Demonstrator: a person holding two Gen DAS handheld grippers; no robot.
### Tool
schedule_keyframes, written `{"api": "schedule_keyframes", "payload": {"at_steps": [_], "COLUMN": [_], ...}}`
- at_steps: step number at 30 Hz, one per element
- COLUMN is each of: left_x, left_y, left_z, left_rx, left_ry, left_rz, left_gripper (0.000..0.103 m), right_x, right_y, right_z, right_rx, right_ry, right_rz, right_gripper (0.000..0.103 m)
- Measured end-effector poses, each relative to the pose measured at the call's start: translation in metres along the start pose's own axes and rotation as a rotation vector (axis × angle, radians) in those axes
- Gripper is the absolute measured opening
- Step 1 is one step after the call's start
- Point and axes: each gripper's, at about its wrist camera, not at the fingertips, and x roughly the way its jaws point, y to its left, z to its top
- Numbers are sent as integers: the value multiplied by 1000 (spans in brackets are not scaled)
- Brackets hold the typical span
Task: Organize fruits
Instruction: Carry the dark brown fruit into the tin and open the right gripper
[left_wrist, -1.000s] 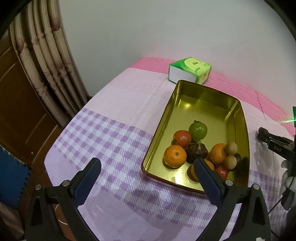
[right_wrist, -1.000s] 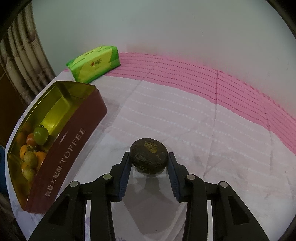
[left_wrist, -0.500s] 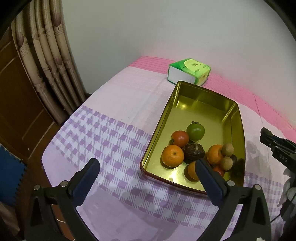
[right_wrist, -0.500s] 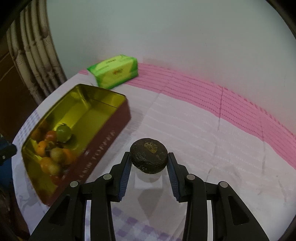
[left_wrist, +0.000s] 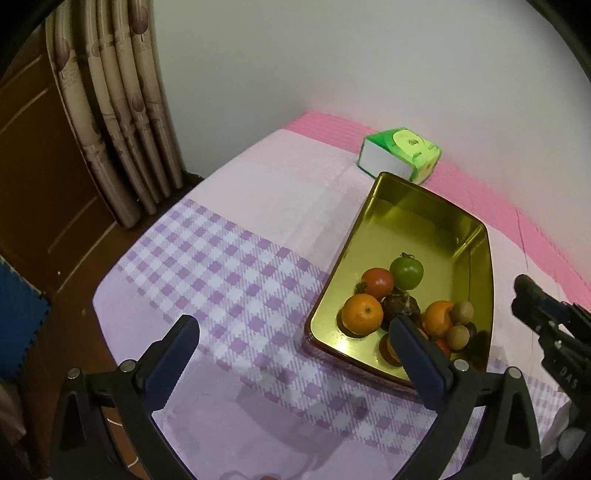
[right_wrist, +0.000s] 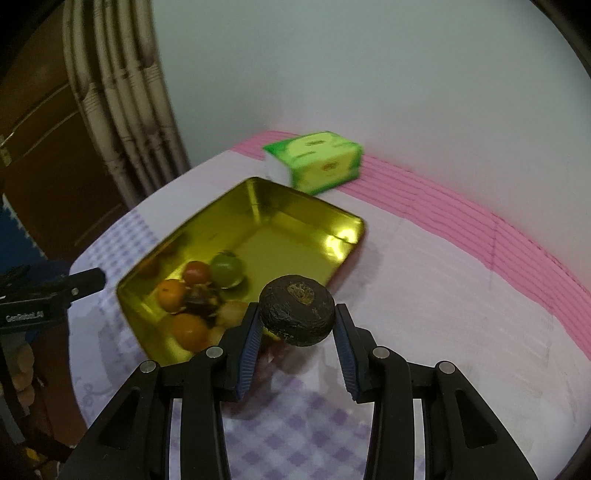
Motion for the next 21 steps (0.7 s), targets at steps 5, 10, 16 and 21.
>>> {"api": "schedule_keyframes", "payload": {"at_steps": [5,10,16,21], "left_x": [-9,-14,-21,-21], "left_y": [6,10,14,14], "left_z": [-3,-10,-15,-16], "left_rx": [-3,9,22,28], "left_ry": [-11,-3,-5,-11], "left_rz": [0,1,-1,16], "left_gripper": [102,102,102,102], "right_x": [6,20,38,51], "right_y": [24,50,69,73], "right_z": [0,-1,3,4], "right_rx": [-35,-76,-106,-113], "right_ry": [13,38,67,90], "right_rz": [48,85,107,91], "right_gripper": [40,40,40,40]}}
